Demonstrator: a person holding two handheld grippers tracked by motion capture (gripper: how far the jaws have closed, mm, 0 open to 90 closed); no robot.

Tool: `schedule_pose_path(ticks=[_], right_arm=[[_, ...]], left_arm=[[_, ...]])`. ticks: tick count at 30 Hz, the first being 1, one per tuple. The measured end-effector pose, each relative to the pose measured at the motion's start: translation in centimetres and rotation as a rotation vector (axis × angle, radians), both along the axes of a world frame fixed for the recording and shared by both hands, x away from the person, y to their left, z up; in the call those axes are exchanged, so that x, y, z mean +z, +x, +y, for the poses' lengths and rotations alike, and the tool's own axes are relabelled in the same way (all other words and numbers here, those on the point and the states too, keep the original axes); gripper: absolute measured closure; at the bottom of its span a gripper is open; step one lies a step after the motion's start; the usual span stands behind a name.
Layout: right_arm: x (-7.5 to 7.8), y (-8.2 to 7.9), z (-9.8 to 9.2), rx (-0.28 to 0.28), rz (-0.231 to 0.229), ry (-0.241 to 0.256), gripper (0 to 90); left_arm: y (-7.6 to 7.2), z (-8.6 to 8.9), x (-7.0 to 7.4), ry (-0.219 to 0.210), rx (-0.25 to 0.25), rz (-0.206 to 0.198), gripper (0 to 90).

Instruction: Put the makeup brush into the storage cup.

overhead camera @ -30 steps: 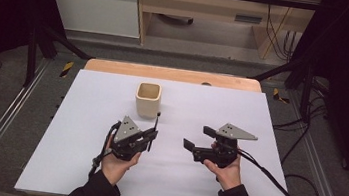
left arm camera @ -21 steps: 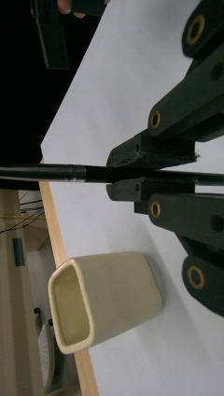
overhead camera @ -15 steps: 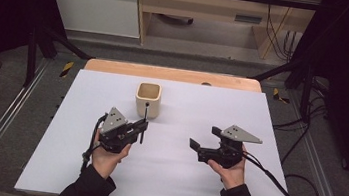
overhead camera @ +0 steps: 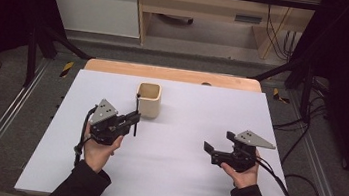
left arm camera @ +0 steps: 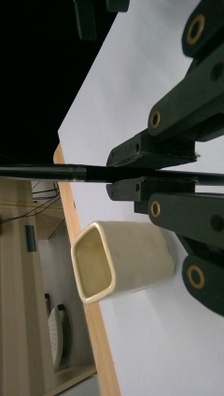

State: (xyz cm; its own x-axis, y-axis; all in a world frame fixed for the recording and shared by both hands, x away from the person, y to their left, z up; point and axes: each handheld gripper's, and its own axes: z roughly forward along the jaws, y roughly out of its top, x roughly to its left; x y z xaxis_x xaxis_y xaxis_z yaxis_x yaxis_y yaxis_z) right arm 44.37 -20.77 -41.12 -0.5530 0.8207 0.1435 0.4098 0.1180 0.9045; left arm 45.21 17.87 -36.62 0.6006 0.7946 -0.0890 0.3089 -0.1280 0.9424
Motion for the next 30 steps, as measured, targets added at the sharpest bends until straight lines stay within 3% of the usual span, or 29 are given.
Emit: schedule_pose_path(ticks=[4, 12, 22, 30], right_arm=[[-0.2, -0.2, -1.0, -0.023, 0.004, 0.004, 6.7], [-0.5, -0.6, -1.4, -0.042, -0.001, -0.05, 6.0], [-0.9, -0.6, -1.3, -0.046, 0.005, -0.097, 6.5], [-1.3, -1.1, -1.5, -0.045, 0.014, -0.107, 6.4]], left_arm=[[0.3, 0.5, 0.5, -0.019, 0.001, -0.006, 83.3], [1.3, 0.7, 0.8, 0.009, 0.014, -0.017, 83.4], [4.2, 0.2, 0.5, 0.015, 0.02, 0.005, 83.4], [5.9, -0.4, 1.2, 0.031, 0.035, -0.007, 83.4]])
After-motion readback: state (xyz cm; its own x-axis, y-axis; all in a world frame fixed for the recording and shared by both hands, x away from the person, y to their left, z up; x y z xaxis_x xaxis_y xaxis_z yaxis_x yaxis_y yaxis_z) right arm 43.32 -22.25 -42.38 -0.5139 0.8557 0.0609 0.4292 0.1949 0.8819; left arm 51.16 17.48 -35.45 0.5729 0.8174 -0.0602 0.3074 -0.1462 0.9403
